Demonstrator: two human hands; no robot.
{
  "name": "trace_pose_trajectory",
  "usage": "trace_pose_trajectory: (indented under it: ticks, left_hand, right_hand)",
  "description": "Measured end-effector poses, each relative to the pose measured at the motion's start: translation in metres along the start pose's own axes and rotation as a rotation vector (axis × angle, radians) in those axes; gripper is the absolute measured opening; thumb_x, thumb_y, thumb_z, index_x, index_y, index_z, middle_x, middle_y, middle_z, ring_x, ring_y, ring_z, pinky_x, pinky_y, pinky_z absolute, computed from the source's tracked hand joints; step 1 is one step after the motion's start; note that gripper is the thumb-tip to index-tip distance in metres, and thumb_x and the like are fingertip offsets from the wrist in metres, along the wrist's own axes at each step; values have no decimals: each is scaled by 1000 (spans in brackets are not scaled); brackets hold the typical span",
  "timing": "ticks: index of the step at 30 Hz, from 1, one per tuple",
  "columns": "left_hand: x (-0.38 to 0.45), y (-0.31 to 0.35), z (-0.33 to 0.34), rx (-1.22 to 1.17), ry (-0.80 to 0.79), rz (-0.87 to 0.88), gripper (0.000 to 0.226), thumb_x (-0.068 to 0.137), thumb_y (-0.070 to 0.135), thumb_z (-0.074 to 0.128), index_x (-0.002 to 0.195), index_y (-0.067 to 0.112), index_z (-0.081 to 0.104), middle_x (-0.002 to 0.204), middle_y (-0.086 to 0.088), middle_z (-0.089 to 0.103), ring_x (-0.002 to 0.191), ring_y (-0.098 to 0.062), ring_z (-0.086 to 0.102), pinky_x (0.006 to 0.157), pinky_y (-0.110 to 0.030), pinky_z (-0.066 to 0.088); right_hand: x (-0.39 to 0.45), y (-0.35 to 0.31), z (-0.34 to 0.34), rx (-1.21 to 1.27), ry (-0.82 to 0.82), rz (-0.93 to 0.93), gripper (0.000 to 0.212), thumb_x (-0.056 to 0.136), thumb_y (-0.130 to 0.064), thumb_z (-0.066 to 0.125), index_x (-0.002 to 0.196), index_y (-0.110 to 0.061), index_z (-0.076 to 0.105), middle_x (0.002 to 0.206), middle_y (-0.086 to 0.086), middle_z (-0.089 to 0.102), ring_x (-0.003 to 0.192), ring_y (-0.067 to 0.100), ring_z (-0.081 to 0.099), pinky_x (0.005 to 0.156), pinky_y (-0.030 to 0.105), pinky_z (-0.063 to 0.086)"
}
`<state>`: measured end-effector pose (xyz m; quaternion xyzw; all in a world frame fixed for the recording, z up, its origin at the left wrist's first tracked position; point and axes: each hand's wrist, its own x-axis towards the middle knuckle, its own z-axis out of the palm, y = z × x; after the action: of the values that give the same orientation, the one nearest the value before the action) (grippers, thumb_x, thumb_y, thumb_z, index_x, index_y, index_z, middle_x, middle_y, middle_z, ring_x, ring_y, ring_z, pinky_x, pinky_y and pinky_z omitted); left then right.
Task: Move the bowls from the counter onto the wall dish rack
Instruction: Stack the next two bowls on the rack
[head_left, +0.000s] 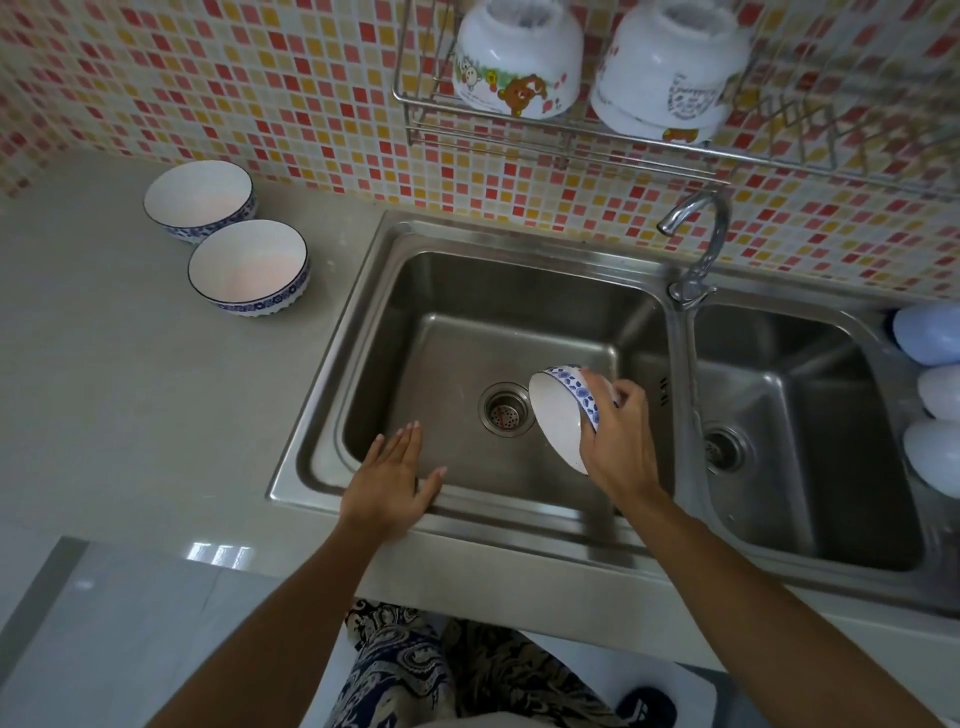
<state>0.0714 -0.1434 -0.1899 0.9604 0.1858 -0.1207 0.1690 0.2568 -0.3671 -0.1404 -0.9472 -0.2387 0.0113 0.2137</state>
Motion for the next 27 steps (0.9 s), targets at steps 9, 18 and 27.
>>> trace_pose_trajectory:
  ticks: [9, 18, 27]
  left_hand:
    - [2, -4, 1, -35, -24, -8, 85, 87, 68, 8, 150, 11, 2, 159, -3, 7, 146, -12, 3, 119, -32, -2]
    - [21, 7, -37, -433, 87, -69, 80, 86, 63, 21, 151, 19, 7, 159, -1, 10, 146, -14, 6, 119, -38, 0]
    - [52, 47, -221, -687, 563, 213, 48, 98, 44, 33, 137, 19, 46, 139, -1, 51, 124, -6, 43, 108, -32, 34]
  right_hand:
    - [15, -22, 2, 766, 77, 877, 43, 100, -34, 38, 142, -25, 42, 140, 12, 51, 124, 38, 49, 105, 46, 41]
    - [0, -47, -35, 1534, -291, 1018, 40, 89, -25, 52, 127, -12, 45, 119, 17, 54, 93, 38, 61, 53, 45, 58]
    - [26, -92, -133, 1599, -336, 626, 42, 74, -15, 55, 116, -22, 55, 127, 14, 50, 110, 41, 55, 67, 50, 58]
